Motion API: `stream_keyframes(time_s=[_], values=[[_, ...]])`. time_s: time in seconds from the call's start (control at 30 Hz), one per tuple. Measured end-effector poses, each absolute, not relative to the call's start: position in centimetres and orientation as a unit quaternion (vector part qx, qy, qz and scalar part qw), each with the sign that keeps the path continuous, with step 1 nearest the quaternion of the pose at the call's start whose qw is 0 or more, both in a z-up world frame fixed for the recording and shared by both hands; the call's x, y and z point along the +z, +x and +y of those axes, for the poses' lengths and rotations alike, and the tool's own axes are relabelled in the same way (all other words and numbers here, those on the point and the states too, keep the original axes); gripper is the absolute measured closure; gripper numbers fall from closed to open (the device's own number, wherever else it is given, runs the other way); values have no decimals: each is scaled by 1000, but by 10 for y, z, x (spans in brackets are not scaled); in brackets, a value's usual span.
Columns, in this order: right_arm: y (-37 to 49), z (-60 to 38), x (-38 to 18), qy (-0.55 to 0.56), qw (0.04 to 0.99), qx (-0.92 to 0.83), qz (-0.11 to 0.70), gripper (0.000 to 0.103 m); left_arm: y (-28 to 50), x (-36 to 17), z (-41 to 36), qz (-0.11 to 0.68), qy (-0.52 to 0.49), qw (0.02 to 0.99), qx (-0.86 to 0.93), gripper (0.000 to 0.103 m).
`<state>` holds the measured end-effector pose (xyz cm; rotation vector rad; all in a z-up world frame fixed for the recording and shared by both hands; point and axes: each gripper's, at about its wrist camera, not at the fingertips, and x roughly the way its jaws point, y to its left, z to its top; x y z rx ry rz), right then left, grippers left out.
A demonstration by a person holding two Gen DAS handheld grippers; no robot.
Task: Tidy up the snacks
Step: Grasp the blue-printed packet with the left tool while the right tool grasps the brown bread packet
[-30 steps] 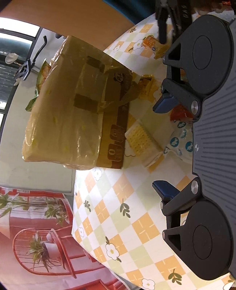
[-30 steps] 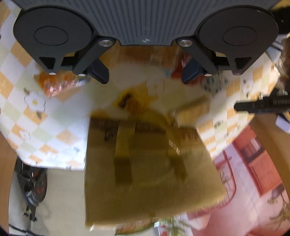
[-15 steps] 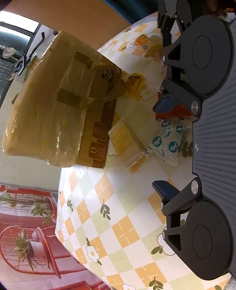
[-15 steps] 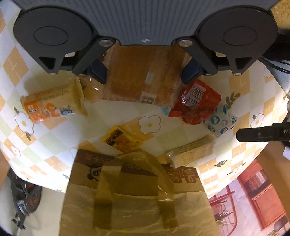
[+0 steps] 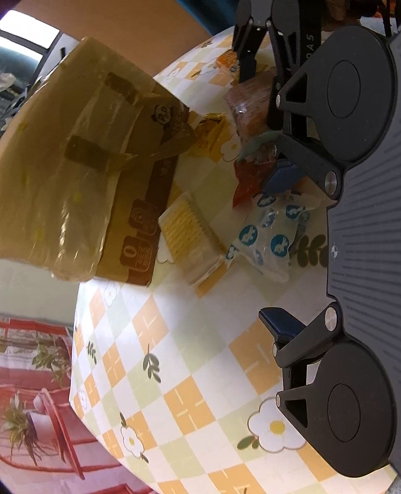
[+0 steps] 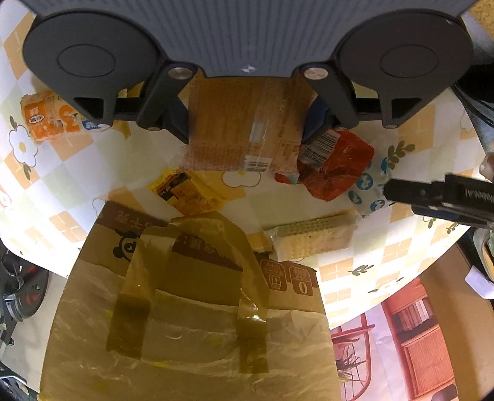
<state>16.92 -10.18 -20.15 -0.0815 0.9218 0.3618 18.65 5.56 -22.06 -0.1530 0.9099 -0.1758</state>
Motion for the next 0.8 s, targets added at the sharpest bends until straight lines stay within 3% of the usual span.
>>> stream_keyframes(time_s=[0.27, 0.3, 0.33, 0.4, 0.8], values=[[170, -116, -201, -25, 885, 153, 439, 27, 193, -237, 52, 455, -75, 883, -92, 25], [170, -118, -201, -23, 886, 150, 439, 27, 193, -237, 53, 451, -79, 884, -93, 30], [170, -120, -202, -20, 886, 149, 438, 27, 193, -237, 56, 447, -88, 885, -98, 45], [171, -122, -202, -17, 886, 149, 439, 27, 193, -237, 59, 443, -99, 885, -104, 50], [173, -120, -206, -29, 893, 145, 425, 28, 199, -219, 63, 438, -102, 888, -93, 55]])
